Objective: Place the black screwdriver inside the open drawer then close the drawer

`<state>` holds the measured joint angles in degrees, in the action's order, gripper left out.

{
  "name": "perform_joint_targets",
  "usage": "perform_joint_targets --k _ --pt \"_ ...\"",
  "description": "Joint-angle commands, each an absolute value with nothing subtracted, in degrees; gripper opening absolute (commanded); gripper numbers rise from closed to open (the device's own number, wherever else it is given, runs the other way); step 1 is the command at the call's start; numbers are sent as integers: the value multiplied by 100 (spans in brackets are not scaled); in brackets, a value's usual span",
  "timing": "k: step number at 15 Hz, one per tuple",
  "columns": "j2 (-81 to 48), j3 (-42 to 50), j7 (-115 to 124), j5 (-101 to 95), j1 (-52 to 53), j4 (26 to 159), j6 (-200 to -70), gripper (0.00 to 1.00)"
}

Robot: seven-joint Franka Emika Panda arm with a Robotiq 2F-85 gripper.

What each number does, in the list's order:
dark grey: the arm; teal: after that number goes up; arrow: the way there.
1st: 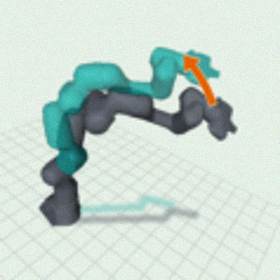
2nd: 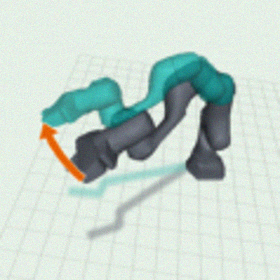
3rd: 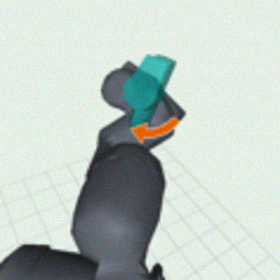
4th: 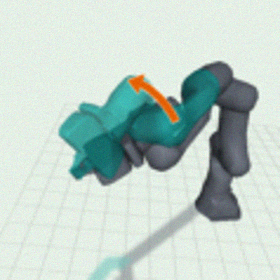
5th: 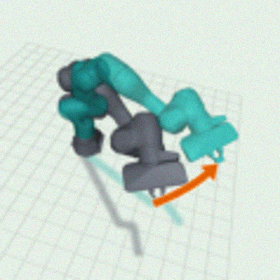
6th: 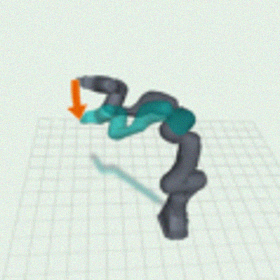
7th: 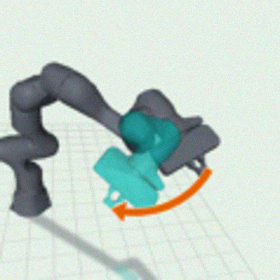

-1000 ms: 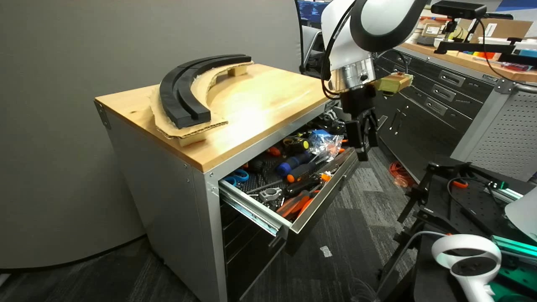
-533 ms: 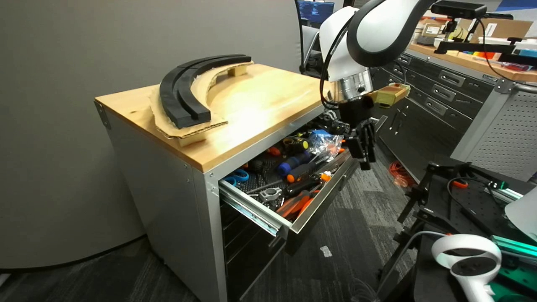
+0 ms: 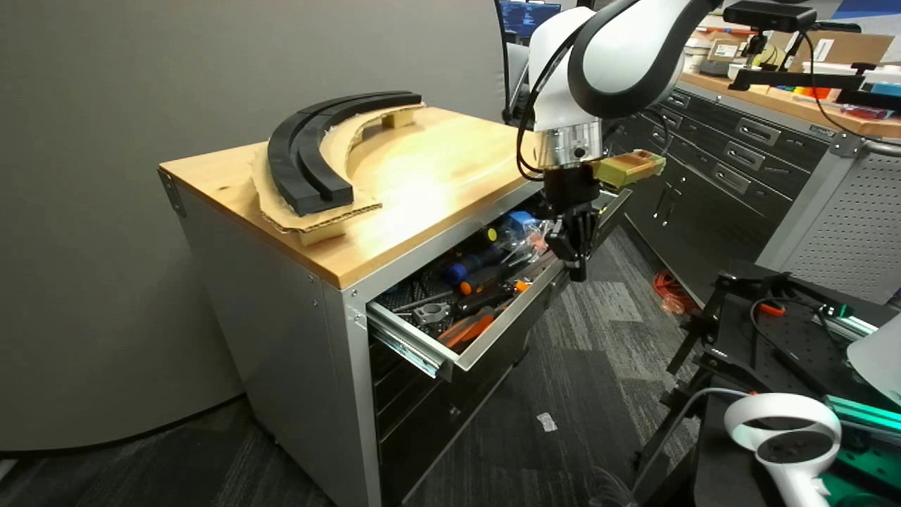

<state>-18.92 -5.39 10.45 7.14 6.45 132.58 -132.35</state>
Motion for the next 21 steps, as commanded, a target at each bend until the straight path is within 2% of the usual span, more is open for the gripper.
perform_joint_targets --k 1,9,21 --pt "-2451 -568 1121 741 760 12613 -13798 0" --pt "-2989 -479 1043 327 845 11747 -13998 0" --pt "-2542 -504 1124 -111 997 12052 -14009 0"
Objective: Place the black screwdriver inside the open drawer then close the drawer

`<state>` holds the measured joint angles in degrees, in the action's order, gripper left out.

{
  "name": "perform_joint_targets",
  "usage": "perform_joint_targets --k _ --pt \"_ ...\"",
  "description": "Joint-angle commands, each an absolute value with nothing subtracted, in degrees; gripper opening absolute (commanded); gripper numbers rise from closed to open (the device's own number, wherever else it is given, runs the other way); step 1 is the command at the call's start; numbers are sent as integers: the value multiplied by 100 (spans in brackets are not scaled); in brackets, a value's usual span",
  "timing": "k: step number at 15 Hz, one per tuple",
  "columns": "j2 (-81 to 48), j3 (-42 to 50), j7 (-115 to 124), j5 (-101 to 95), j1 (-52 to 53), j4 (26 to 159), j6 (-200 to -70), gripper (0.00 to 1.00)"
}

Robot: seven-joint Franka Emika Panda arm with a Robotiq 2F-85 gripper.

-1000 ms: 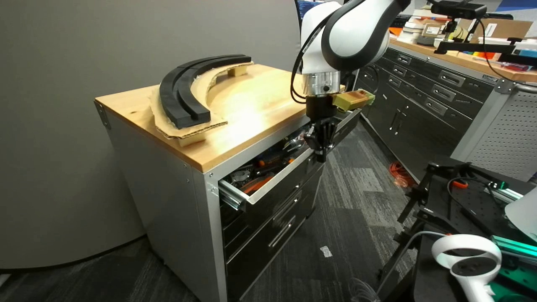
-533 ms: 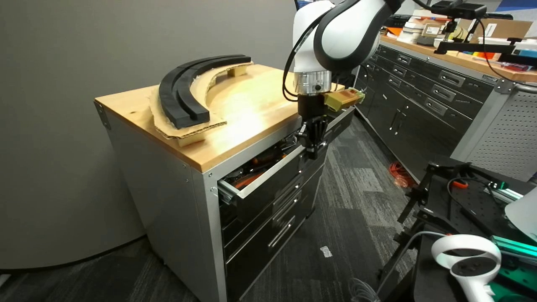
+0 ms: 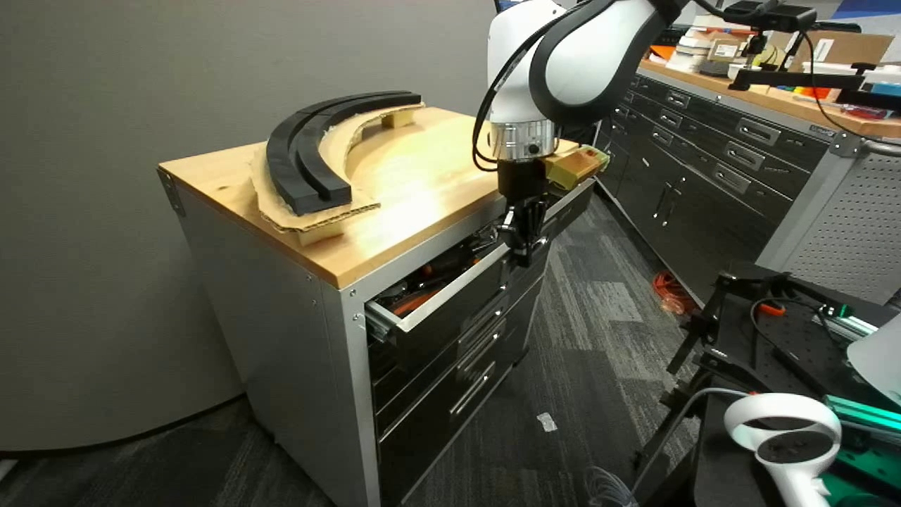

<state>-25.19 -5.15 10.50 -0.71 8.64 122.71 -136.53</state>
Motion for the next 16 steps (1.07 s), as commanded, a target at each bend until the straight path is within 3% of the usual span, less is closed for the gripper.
perform_joint_targets --k 1,10,13,16 --pt "-2483 -523 1130 -69 988 12091 -14030 0" --pt "-1980 -464 1893 -478 1329 11837 -11915 0" --pt "-1930 -501 2038 -474 1364 11756 -11747 0" --pt "-1953 -489 2273 -526 1391 11791 -12390 0"
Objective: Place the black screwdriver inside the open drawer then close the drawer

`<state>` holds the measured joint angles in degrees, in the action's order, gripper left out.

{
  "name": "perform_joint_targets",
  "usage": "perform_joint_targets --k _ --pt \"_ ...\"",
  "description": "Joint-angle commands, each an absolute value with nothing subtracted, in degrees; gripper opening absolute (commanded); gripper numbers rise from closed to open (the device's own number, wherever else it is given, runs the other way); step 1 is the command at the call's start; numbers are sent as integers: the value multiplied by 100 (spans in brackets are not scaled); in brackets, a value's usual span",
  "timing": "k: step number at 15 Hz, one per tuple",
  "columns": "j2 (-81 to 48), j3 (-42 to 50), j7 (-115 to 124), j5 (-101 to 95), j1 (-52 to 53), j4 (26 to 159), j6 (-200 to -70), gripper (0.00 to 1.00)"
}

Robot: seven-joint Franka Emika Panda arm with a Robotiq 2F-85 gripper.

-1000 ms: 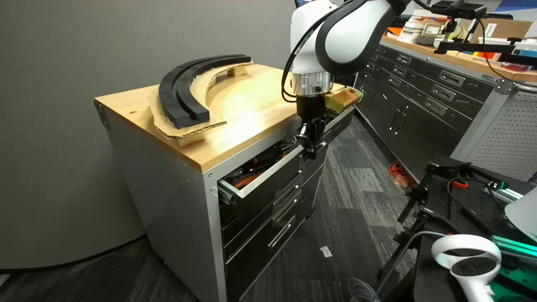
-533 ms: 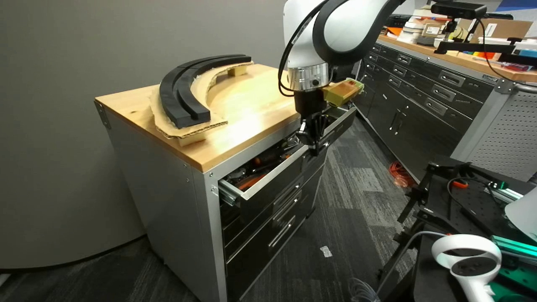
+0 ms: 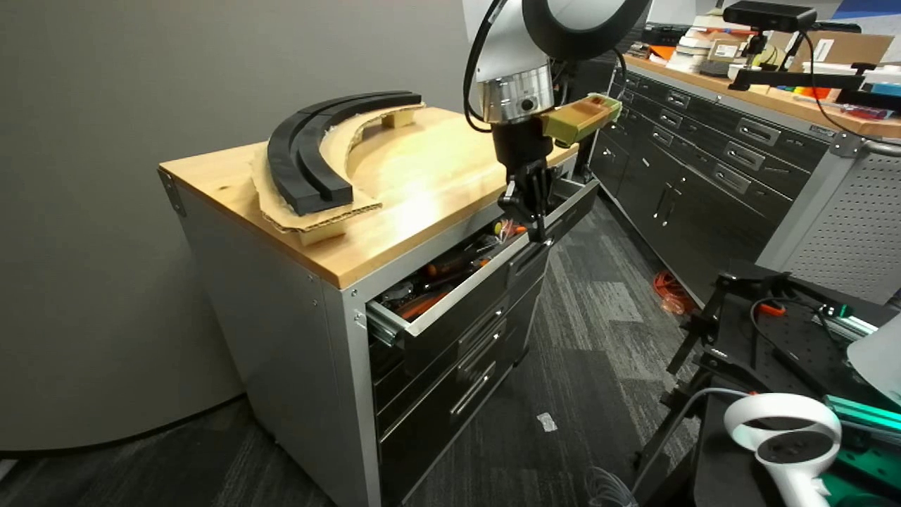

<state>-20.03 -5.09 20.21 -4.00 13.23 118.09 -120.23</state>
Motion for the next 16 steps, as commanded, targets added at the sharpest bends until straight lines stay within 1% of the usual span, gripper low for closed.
perform_joint_targets --k 1,3,7,9,11,13,16 --pt "-2033 -493 2260 -503 1382 11700 -12282 0" --pt "-2207 -517 2130 -394 1343 11499 -11669 0" --pt "-2579 -475 2239 -394 1351 11354 -11242 0" --pt "-2755 -427 2414 -469 1403 11374 -11655 0" --pt "-2907 -314 2882 -483 1466 11409 -12527 0" --pt "-3079 -165 3288 -556 1569 11343 -13126 0" --pt "-3057 20 3833 -628 1692 11327 -13517 0"
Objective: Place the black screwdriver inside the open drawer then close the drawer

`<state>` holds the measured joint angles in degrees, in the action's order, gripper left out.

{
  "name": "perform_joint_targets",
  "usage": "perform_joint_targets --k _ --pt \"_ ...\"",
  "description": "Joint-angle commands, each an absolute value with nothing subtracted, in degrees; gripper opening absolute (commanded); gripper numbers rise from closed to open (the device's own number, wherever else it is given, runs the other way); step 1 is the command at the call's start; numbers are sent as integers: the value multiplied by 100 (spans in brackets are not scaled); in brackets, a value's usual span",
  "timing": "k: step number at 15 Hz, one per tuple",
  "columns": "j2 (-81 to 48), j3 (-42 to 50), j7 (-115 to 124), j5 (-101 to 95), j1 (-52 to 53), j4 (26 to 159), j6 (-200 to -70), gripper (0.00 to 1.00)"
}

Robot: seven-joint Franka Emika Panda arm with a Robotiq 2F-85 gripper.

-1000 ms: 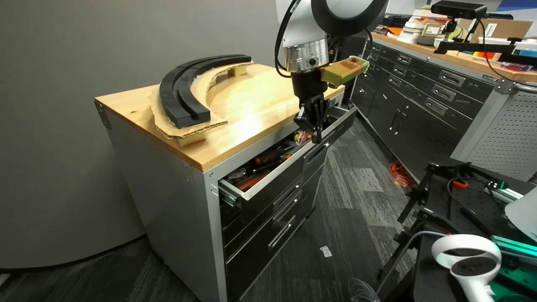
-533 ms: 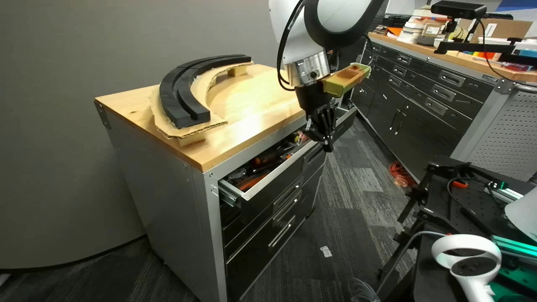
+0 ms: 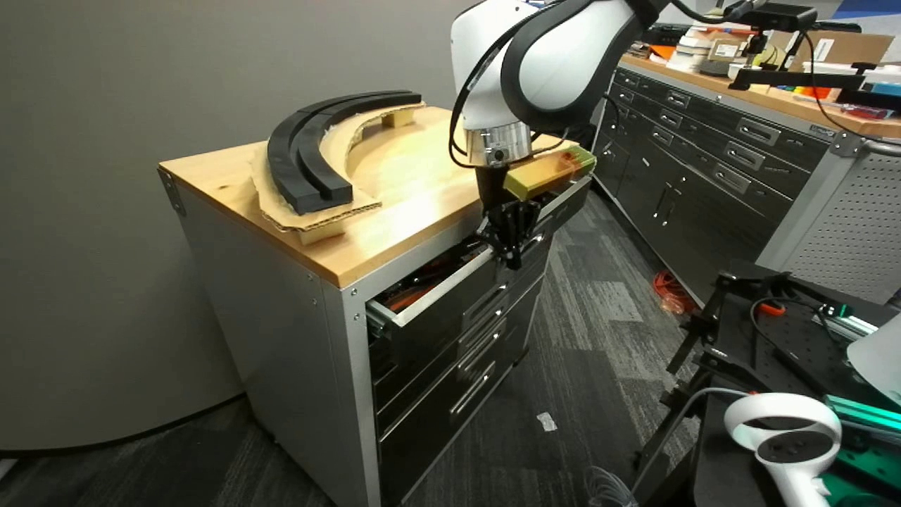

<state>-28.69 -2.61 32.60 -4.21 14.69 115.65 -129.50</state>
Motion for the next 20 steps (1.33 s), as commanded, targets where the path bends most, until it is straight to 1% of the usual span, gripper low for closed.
perform_joint_targets --k 1,5,12,13,14,16,17,18,19,20 --pt "-3048 103 4025 -697 1749 11323 -13669 0" --pt "-3015 390 4813 -1124 2002 11402 -14154 0" --pt "-2307 442 6239 -2009 2529 11859 -14297 0" --pt "-2151 421 6323 -2245 2578 11890 -14264 26" --pt "-2037 279 6192 -2236 2507 11810 -13950 27" --pt "-1723 -140 5391 -1772 2190 11684 -13499 40" --pt "-1596 -382 4819 -1369 2001 11564 -13270 50" --pt "-1495 -524 4418 -1154 1903 11476 -13138 57" --pt "-1447 -605 4080 -913 1849 11190 -12648 63" --pt "-1398 -700 3713 -697 1774 10980 -12329 73"
